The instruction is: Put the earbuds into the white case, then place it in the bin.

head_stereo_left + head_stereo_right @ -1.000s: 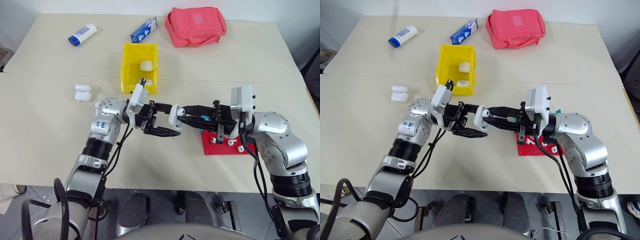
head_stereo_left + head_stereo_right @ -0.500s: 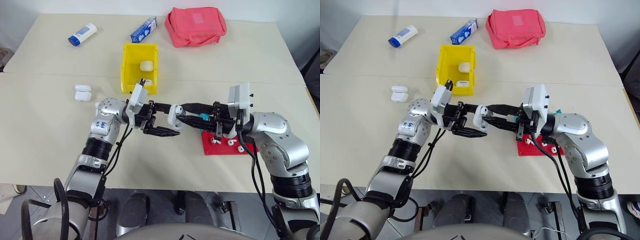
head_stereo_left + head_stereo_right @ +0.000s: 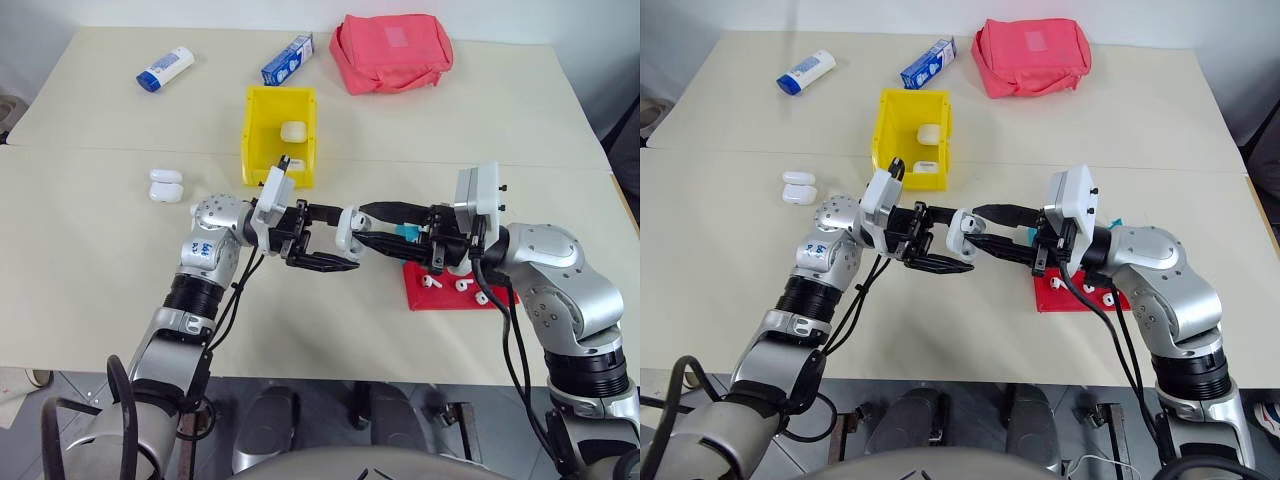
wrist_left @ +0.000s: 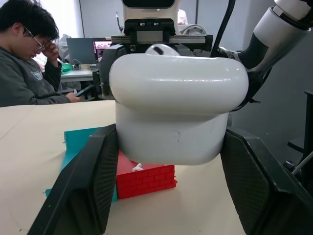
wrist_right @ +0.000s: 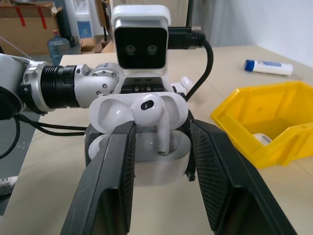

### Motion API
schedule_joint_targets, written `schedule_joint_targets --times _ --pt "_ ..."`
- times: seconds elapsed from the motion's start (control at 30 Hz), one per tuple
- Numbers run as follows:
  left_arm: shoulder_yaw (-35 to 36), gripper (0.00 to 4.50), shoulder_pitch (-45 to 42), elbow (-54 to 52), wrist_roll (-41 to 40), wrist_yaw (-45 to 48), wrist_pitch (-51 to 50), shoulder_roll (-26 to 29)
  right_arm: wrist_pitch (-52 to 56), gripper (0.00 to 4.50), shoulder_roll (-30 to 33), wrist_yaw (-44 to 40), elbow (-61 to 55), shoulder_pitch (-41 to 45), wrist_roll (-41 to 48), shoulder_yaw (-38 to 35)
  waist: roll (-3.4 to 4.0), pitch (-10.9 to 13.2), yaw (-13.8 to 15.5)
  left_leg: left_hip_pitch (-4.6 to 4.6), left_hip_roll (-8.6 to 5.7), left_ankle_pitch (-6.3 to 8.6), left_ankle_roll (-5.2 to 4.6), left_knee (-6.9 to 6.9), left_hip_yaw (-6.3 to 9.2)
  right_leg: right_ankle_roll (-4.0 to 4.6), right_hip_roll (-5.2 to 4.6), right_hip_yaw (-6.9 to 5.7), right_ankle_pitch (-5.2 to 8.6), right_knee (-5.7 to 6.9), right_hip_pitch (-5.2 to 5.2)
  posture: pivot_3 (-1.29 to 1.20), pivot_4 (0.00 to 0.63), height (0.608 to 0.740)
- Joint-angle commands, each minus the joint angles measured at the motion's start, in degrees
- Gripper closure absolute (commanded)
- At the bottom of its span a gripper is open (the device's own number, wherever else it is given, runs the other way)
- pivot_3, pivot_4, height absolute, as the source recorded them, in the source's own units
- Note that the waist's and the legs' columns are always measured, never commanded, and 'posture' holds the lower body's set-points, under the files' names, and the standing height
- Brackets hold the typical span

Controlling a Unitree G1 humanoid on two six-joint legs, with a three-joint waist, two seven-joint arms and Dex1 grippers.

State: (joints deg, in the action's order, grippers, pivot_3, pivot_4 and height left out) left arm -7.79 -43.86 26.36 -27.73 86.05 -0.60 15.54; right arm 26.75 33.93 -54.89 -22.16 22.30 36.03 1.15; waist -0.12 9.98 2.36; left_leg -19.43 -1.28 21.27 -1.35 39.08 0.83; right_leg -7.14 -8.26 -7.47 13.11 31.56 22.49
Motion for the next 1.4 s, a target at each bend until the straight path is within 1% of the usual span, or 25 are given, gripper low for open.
schedule_joint_targets --times 0.03,0.3,0.63,1.1,1.27,1.4 --pt "1.5 1.74 -2.9 -1.4 -2.5 5.4 0.9 -0.7 1.8 2.69 1.5 -0.2 -0.6 -0.3 -0.5 0.8 0.00 0.0 0.0 0.00 0.00 0.00 0.00 0.00 0.00 0.00 0.00 0.00 0.00 0.00 0.00 0.00 0.150 0.740" --pt "1.6 1.74 -2.8 -1.3 -2.7 5.6 1.2 -0.5 1.8 2.69 2.2 -0.3 -0.8 0.4 -0.5 0.1 0.00 0.0 0.0 0.00 0.00 0.00 0.00 0.00 0.00 0.00 0.00 0.00 0.00 0.00 0.00 0.00 0.150 0.740" --pt "0.7 1.74 -1.2 -4.0 -3.3 6.4 0.6 -0.2 1.7 2.69 2.1 -0.9 0.5 3.1 -0.6 -0.2 0.00 0.0 0.0 0.00 0.00 0.00 0.00 0.00 0.01 0.00 0.00 0.00 0.00 -0.01 0.00 0.00 0.150 0.740" --pt "0.6 1.74 -1.0 -4.3 -3.4 6.2 0.9 -0.1 1.9 2.69 2.7 -1.2 0.3 3.0 -0.8 -0.5 0.00 0.0 0.0 0.00 0.00 0.00 0.00 0.00 0.00 0.00 0.00 0.00 0.00 -0.01 0.00 0.00 0.150 0.740" --pt "1.4 1.74 -1.5 -3.0 -2.8 4.2 1.4 -0.3 2.4 2.69 3.9 0.7 -1.8 2.7 -0.6 -2.6 0.00 0.0 0.0 -0.01 0.00 0.00 0.00 0.00 0.00 0.00 0.00 0.00 0.00 -0.01 0.00 0.00 0.150 0.740" --pt "1.6 1.74 -1.6 -2.0 -2.2 4.2 1.7 -0.1 3.4 2.69 5.2 3.1 -4.7 1.5 0.6 -6.0 0.00 0.0 0.1 -0.01 0.00 0.00 0.00 0.00 0.01 0.00 -0.01 -0.02 0.00 -0.02 0.00 0.00 0.150 0.740"
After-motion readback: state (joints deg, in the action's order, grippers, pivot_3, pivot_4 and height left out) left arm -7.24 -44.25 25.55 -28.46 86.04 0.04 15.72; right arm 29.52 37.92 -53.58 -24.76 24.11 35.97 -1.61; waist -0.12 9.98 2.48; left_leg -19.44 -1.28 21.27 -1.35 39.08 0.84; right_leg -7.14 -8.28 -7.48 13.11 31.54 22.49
